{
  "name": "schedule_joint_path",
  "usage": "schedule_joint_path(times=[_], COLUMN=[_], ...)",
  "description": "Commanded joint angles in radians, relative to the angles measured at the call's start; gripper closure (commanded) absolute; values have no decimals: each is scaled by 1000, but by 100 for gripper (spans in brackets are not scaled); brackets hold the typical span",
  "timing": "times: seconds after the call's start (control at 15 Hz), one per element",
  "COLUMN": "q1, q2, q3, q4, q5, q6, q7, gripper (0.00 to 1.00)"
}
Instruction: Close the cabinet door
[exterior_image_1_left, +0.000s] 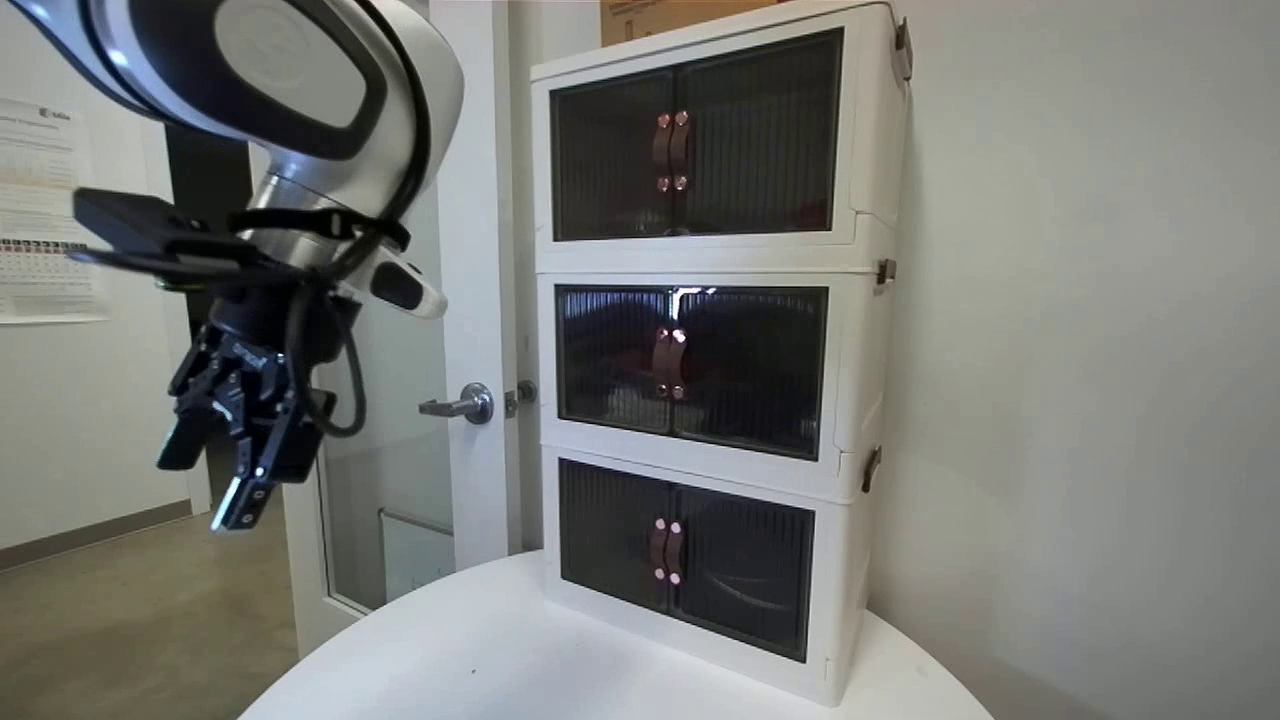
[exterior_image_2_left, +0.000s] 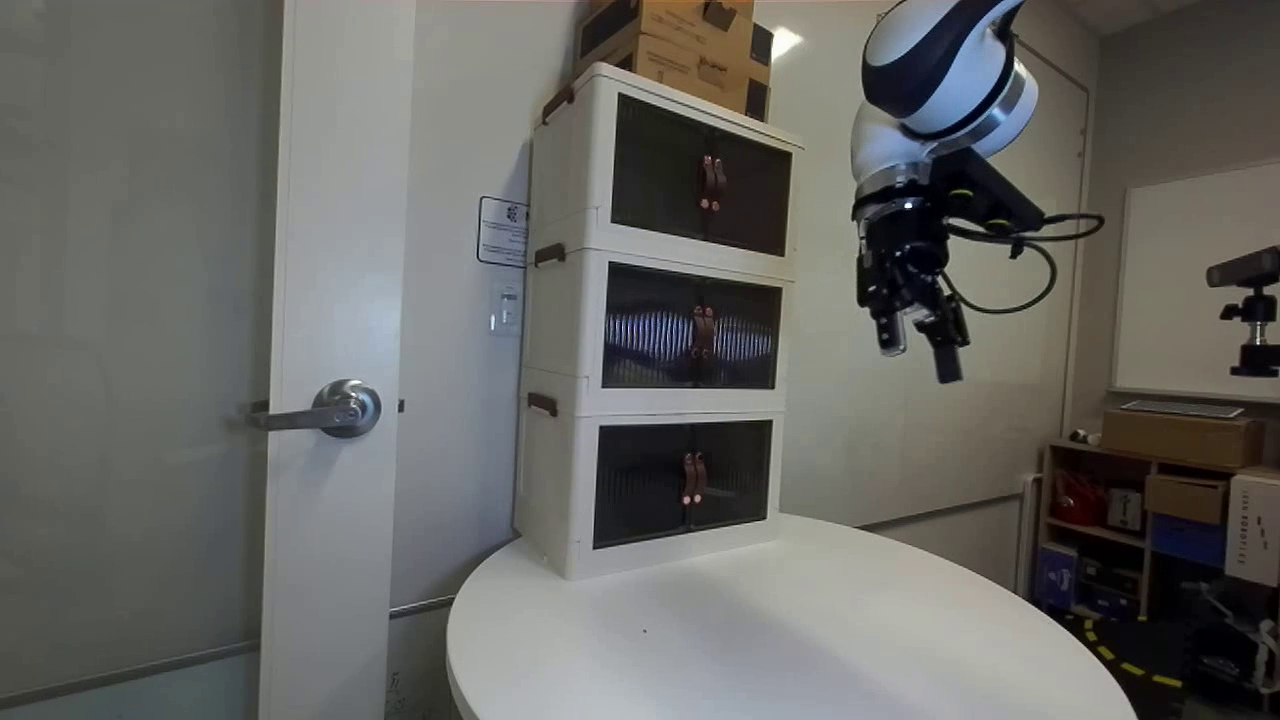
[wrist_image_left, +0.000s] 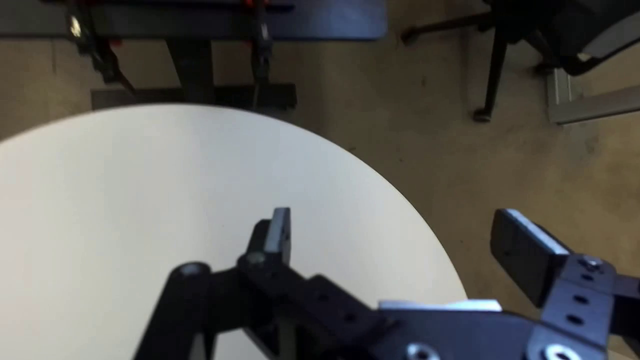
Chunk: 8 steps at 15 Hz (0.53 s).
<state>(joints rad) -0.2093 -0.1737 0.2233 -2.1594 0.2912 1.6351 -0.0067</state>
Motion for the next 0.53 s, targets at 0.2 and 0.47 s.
schedule_joint_path(times=[0.2,0.47], q1=[107,109], q2=[-22,-21], q3=[-104,-104], q4=[-1,-1], q5=[-40,-40], q6=[-54,-54], q7=[56,59], gripper=[0,0])
